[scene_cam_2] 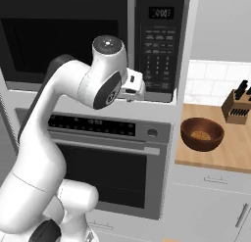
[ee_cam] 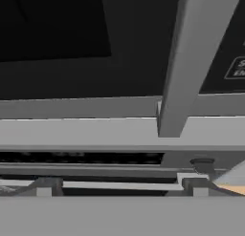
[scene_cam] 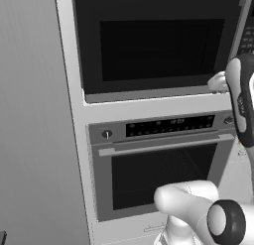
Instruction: Open the microwave, place the bowl with waffle inside the microwave, then close the microwave door and turn it on.
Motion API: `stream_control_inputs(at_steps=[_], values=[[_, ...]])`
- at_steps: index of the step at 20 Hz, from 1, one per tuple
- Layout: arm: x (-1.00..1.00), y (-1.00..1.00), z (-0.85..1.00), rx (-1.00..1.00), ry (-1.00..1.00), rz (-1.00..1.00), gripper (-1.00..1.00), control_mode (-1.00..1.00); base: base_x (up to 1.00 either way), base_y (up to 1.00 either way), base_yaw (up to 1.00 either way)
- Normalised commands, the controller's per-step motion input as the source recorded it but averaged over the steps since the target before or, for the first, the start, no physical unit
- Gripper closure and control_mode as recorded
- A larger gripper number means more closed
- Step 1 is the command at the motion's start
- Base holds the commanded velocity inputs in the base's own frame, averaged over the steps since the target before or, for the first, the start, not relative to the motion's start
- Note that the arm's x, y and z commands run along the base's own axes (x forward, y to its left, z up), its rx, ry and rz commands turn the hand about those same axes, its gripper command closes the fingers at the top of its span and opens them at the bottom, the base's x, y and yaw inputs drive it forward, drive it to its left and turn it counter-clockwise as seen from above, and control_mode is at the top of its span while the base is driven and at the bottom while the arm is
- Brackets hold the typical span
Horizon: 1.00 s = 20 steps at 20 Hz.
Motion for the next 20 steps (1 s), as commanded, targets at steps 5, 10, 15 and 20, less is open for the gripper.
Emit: stream_control_inputs(at_steps=[5, 10, 15, 20], values=[[0.21, -0.44, 0.06, 0.00, -0.11, 0.00, -1.00, -1.00, 0.00, 0.00, 0.00], [0.46, -0.22, 0.04, 0.00, 0.00, 0.00, -1.00, -1.00, 0.00, 0.00, 0.00], [0.46, -0.03, 0.03, 0.00, 0.00, -0.01, -1.00, -1.00, 0.00, 0.00, 0.00], [0.46, 0.00, 0.01, 0.00, -0.12, -0.01, -1.00, -1.00, 0.00, 0.00, 0.00]])
